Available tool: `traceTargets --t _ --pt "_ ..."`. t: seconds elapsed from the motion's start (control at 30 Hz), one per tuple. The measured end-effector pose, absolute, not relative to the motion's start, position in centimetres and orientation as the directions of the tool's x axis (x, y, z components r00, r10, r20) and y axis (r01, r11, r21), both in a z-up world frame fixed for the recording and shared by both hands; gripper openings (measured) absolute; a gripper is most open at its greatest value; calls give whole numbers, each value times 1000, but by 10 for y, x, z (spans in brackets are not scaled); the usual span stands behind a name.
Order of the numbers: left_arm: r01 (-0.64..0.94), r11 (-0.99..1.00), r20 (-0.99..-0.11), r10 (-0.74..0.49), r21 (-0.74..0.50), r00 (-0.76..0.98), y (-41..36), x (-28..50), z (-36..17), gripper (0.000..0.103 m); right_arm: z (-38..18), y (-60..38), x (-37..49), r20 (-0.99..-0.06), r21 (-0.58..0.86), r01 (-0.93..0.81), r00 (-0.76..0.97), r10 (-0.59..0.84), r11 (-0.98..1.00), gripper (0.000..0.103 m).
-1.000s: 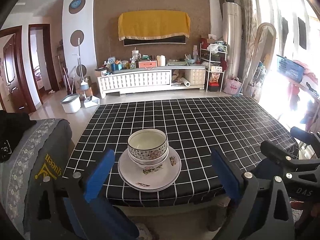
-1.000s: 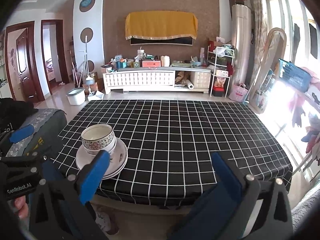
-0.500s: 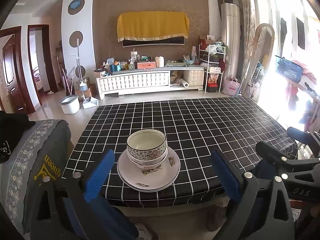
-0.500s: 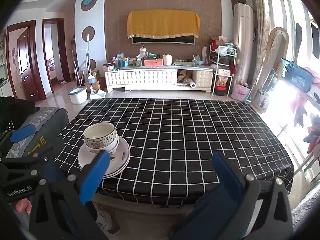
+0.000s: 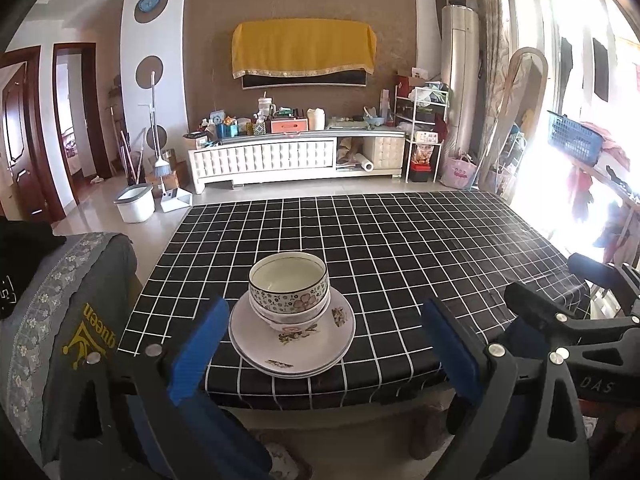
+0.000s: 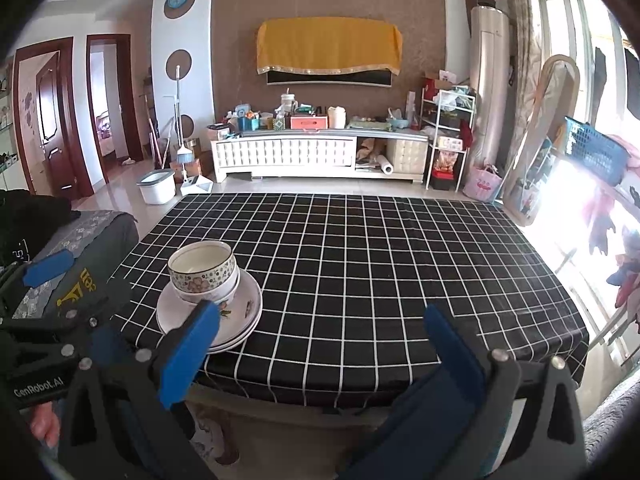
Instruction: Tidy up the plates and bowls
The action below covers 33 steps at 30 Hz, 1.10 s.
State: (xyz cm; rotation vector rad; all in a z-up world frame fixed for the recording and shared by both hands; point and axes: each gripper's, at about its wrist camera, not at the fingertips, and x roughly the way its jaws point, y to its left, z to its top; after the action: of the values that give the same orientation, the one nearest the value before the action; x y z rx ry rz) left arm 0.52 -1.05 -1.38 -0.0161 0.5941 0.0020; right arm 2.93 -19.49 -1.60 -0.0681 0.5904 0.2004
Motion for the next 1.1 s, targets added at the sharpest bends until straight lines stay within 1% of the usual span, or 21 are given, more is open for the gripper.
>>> traceTargets --t 0.43,1.1 --pt "2 999 -579 -32 -51 815 -9 3 -17 96 -18 -192 28 -566 -14 -203 809 159 979 103" --pt "2 1000 -590 -15 -24 807 -14 0 -19 96 -22 -196 32 -578 -1 -188 802 153 982 103"
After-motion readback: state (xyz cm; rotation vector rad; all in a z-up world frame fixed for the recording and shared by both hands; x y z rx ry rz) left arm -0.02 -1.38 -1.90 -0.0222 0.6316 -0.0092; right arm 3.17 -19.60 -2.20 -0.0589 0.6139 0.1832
